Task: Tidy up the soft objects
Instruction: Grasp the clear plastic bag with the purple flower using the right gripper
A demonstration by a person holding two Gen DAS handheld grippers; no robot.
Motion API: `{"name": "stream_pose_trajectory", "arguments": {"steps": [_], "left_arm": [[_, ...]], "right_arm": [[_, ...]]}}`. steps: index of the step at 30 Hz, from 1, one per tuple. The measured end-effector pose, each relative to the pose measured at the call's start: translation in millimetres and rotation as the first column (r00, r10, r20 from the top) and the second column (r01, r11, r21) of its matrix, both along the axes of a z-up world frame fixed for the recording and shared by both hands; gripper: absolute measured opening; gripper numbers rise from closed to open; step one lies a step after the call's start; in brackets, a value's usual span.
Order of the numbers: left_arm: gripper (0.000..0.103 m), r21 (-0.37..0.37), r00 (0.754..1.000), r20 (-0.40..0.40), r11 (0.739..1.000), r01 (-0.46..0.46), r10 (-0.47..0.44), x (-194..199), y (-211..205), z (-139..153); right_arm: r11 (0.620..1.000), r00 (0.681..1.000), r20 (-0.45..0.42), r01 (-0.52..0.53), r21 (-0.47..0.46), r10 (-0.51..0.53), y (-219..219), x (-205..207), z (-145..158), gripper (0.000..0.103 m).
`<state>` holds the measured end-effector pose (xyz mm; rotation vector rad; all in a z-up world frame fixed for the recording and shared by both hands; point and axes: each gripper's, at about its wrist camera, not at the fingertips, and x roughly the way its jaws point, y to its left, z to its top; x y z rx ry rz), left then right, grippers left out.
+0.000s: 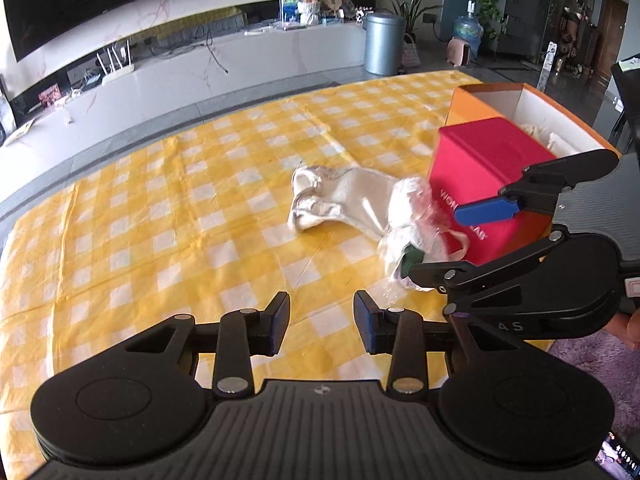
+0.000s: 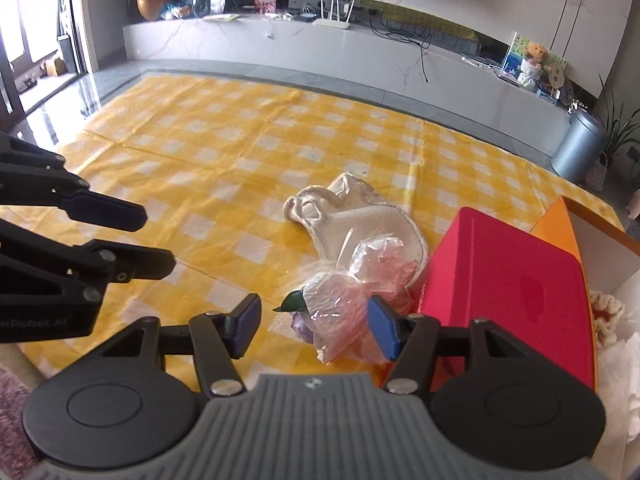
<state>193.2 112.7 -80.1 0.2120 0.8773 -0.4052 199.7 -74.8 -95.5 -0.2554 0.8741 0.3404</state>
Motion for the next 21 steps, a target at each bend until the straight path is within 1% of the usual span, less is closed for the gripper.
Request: {"name": "stream_pose_trajectory", "arguments": {"steps": [3,5,7,11,13,14,15,16,17,19,21], "left_arm": [[0.044,0.028,1.0,-0.008,1.0,-0.001,0.001,4.1,1.4,-7.7],[0.045,0.036,1.0,-0.014,0.999,0.0,0.0,6.3,2.8,-11.1],[0.045,0.028,1.0,-0.026,1.0,-0.007,0.007,8.6,6.0,-13.5],[0.045,0.015,0.999,-0.04,1.0,-0.017,0.018,11.6,10.8,-15.4],[0.045,0.012,0.999,-0.04,1.0,-0.015,0.015,11.5,11.7,-15.3],[0.045,0.011,0.999,-0.04,1.0,-0.014,0.014,11.7,11.8,-14.7],[0.045,0.01,0.999,-0.04,1.0,-0.014,0.014,11.2,12.3,-14.3],[0.045,0.007,0.999,-0.04,1.0,-0.014,0.014,10.8,12.4,-13.5],[0.045,0.005,0.999,-0.039,1.0,-0.014,0.014,10.2,12.4,-12.3],[0.045,0.001,0.999,-0.036,1.0,-0.013,0.013,9.0,12.1,-9.7],[0.045,-0.004,0.999,-0.033,1.0,-0.006,0.006,7.9,10.5,-6.7]], "right_arm": [[0.996,1.0,0.005,0.0,-0.088,0.0,13.1,7.9,-12.8,0.068],[0.991,1.0,0.013,-0.008,-0.131,0.01,19.1,11.0,-20.2,0.07],[0.985,1.0,0.027,-0.012,-0.174,0.016,23.7,13.0,-26.0,0.071],[0.974,0.998,0.056,-0.013,-0.228,0.026,29.9,16.5,-32.7,0.073],[0.967,0.997,0.067,-0.013,-0.254,0.031,32.0,17.7,-34.5,0.07],[0.964,0.996,0.076,-0.016,-0.266,0.037,32.6,17.5,-34.8,0.061],[0.963,0.996,0.071,-0.026,-0.268,0.047,33.3,17.9,-35.4,0.045],[0.967,0.998,0.045,-0.027,-0.253,0.039,32.3,19.2,-36.0,0.044],[0.97,0.999,0.038,-0.021,-0.241,0.031,30.7,19.9,-36.0,0.041],[0.972,0.998,0.04,-0.03,-0.234,0.04,29.6,18.8,-35.2,0.038],[0.975,0.998,0.041,-0.04,-0.219,0.05,28.6,17.2,-32.2,0.032]]}}
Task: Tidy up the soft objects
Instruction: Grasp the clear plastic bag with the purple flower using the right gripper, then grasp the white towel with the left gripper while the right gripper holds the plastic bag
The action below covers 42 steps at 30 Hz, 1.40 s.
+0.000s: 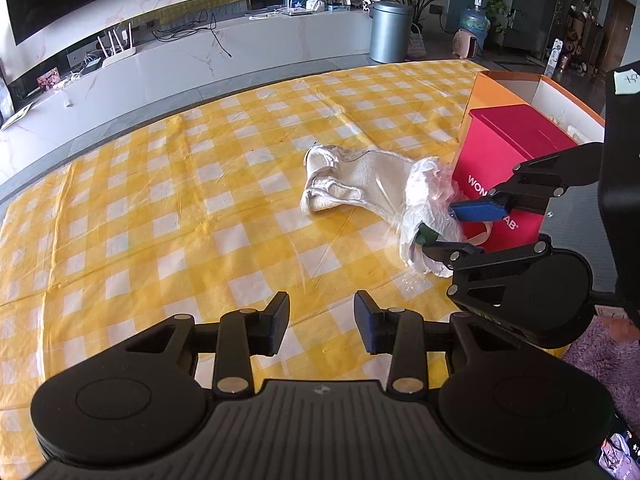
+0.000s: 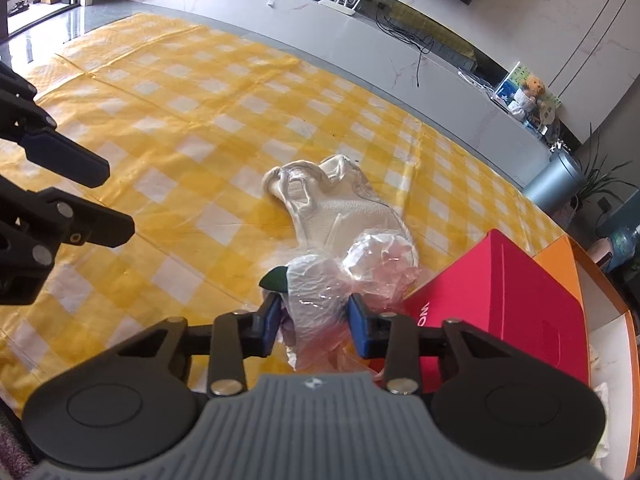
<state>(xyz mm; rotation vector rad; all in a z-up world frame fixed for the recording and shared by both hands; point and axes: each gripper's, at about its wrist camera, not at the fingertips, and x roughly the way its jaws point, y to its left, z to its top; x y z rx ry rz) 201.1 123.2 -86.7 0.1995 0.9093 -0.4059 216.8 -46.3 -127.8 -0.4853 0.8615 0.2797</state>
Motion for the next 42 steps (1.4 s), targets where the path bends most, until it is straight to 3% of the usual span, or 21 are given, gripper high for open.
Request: {"name": "stream_pose_trajectory", "arguments": {"steps": [5,10,15,19,23,27,30,32,39,42], "left_arm": [[0.045,-0.03,1.0,0.008,0.999,0.013,-0.012,-2.6,-4.4,7.5],[0.048,-0.036,0.999,0.039,0.999,0.033,-0.032,0.4,-15.5,11.9],[0.058,0.012,0.987,0.102,0.992,0.125,-0.126,13.0,-33.6,12.9],[0.063,0.097,0.962,0.117,0.967,0.235,-0.246,30.8,-54.6,1.3],[0.063,0.26,0.911,0.124,0.899,0.352,-0.393,42.9,-79.1,-20.9],[0.063,0.418,0.837,0.105,0.788,0.452,-0.536,45.5,-100.2,-47.9],[0.063,0.517,0.79,0.1,0.71,0.478,-0.605,45.3,-113.0,-64.6],[0.063,0.562,0.763,0.109,0.673,0.482,-0.637,45.9,-120.6,-74.5],[0.06,0.586,0.751,0.108,0.652,0.482,-0.652,55.8,-138.7,-95.9],[0.047,0.592,0.756,0.096,0.648,0.48,-0.648,57.3,-141.4,-100.3]], "right_arm": [[0.997,0.999,-0.032,-0.016,0.07,0.018,-7.0,-0.9,17.8,0.027],[0.99,0.998,-0.007,-0.059,0.131,0.06,-19.2,-4.9,49.4,0.027],[0.983,0.997,0.065,-0.062,0.171,0.051,-39.5,13.5,81.8,0.027],[0.982,0.996,0.079,-0.06,0.18,0.046,-46.1,31.1,89.3,0.027],[0.976,0.997,0.07,-0.057,0.21,0.043,-50.9,42.3,86.4,0.027],[0.974,0.998,0.053,-0.051,0.221,0.04,-55.6,54.1,76.8,0.027],[0.97,0.998,0.043,-0.048,0.239,0.039,-58.8,63.0,72.2,0.027],[0.965,0.999,0.025,-0.044,0.259,0.039,-60.9,68.7,69.1,0.028],[0.957,0.999,-0.027,-0.019,0.288,0.028,-68.5,79.6,53.5,0.028],[0.957,0.999,-0.041,-0.005,0.288,0.018,-72.2,80.9,48.2,0.028]]}}
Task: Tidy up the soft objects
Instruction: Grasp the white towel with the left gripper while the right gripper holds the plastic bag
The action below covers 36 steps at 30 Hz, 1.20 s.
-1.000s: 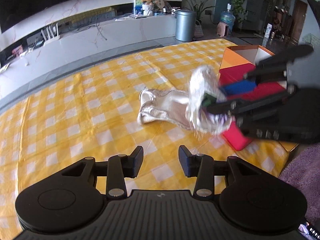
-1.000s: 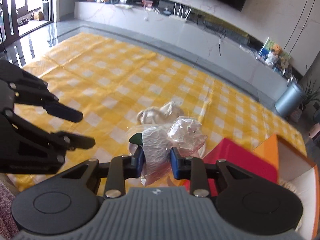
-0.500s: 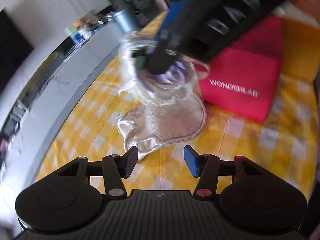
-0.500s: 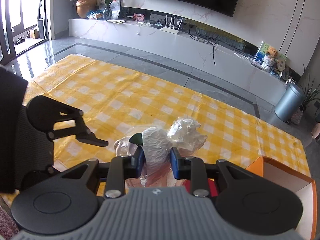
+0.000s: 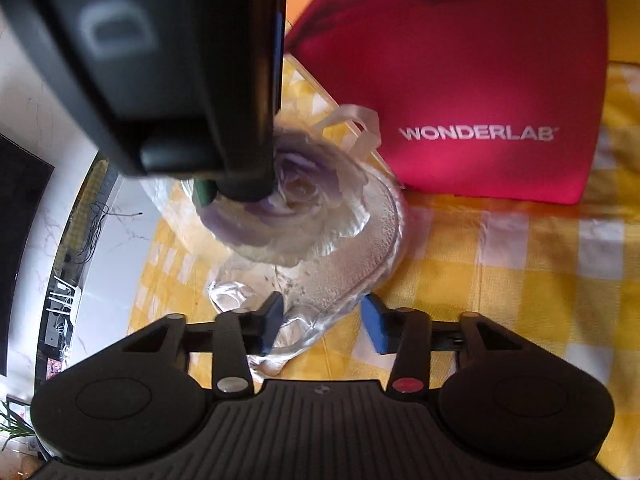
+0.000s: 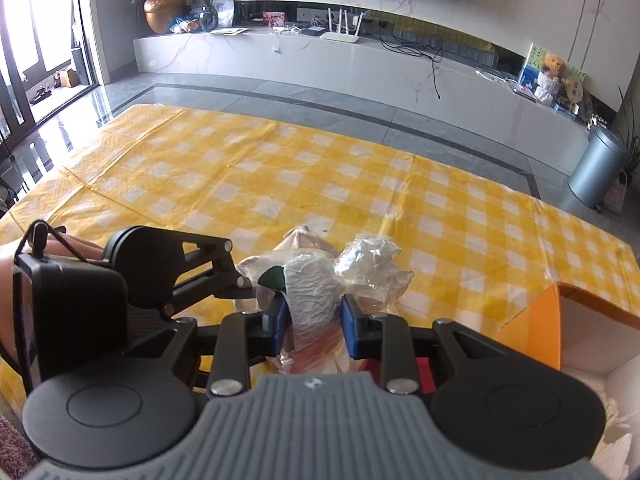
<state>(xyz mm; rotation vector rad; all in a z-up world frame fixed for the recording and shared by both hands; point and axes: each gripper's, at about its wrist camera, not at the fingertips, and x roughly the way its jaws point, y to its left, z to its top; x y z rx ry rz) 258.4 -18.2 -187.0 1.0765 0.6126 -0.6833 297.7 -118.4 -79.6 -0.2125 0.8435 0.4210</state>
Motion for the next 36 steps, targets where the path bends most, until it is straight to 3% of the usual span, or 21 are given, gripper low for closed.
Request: {"name": "stream_pose_trajectory", "arguments": {"steps": [3,4,5,11,16,22,27,34,36], "left_arm": [[0.025,-0.037,0.998,-0.043,0.998,-0.042,0.041,1.0,2.9,4.3],[0.012,-0.039,0.998,-0.041,0.997,-0.059,0.058,1.0,3.2,3.8],[0.007,-0.028,0.996,-0.024,0.996,-0.082,0.081,1.3,4.5,2.8],[0.005,-0.114,0.983,-0.045,0.977,-0.183,0.179,-0.1,21.9,19.0],[0.004,-0.197,0.957,-0.094,0.937,-0.287,0.274,-4.2,41.5,44.0],[0.004,-0.309,0.904,-0.198,0.851,-0.424,0.378,-22.0,65.6,81.2],[0.004,-0.36,0.858,-0.261,0.781,-0.511,0.442,-52.8,87.0,102.7],[0.004,-0.429,0.766,-0.39,0.635,-0.642,0.511,-100.8,110.5,125.9],[0.004,-0.433,0.728,-0.445,0.587,-0.684,0.521,-108.8,114.4,128.6]], "right_arm": [[1.0,1.0,-0.007,0.002,0.01,-0.002,-3.7,0.3,-2.4,0.028],[1.0,1.0,-0.004,0.001,0.006,-0.001,-3.2,0.3,-2.2,0.028],[1.0,1.0,-0.002,0.002,0.003,-0.002,-3.3,-0.8,-2.3,0.028],[1.0,1.0,0.015,0.006,0.008,-0.006,-2.6,-3.8,-0.3,0.028],[1.0,1.0,0.026,0.006,0.025,-0.007,-2.5,-9.7,5.3,0.028],[0.998,0.999,0.049,-0.003,0.06,0.001,0.2,-26.6,20.3,0.028],[0.99,1.0,0.027,0.003,0.144,-0.007,-1.1,-52.3,27.3,0.028],[0.959,0.999,-0.025,0.036,0.281,-0.03,-3.5,-102.6,27.8,0.028],[0.949,0.998,-0.044,0.052,0.311,-0.04,-4.4,-118.0,24.6,0.028]]}}
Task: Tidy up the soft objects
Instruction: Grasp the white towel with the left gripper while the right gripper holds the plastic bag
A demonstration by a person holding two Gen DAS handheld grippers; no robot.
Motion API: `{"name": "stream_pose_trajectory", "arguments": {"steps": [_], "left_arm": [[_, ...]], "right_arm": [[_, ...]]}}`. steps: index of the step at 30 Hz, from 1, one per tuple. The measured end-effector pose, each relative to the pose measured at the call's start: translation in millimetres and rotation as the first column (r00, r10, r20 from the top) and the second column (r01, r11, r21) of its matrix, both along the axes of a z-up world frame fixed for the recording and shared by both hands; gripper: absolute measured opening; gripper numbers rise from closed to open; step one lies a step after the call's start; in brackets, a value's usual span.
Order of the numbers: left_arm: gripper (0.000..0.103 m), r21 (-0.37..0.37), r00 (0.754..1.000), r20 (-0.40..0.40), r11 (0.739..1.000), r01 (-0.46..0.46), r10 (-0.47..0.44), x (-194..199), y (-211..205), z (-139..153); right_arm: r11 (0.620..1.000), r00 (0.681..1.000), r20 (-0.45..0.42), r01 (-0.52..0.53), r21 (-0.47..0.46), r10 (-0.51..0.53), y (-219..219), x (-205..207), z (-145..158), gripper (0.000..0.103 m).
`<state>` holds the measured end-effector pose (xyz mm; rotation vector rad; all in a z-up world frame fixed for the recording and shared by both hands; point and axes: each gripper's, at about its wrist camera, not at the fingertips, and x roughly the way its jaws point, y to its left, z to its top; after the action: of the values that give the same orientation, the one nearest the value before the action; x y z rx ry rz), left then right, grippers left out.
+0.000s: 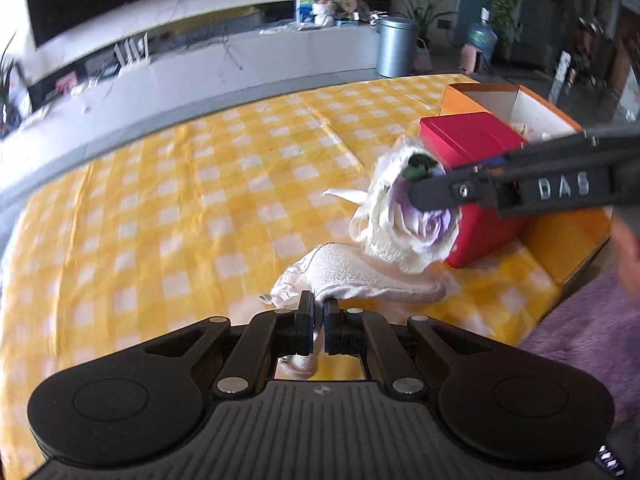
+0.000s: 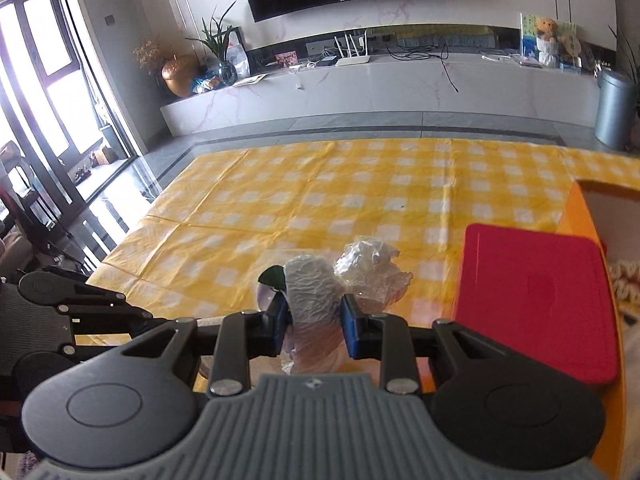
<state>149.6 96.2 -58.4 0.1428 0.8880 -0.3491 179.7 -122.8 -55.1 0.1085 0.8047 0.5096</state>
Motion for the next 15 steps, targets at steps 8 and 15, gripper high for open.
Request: {"name": "stream_pose_trajectory", "arguments": {"steps": [8,15], "left_arm": [[0.005,-0.211,0.986,-0.121,0.968,-0.138,0.114,-14.0,2.6,-21.3],[0.022,-0.259,0.966,-0.237,0.952,-0.165,0.103,-7.6,-10.4,-39.2]], "right_arm": [[0.998,0.995,-0.079,0.055,-0.005,-0.056,-3.0,-44.4,-39.4,0.027],[0.996,0.989,-0.125,0.068,-0.05,-0.074,-23.8,-50.7,-57.4,0.027]]}}
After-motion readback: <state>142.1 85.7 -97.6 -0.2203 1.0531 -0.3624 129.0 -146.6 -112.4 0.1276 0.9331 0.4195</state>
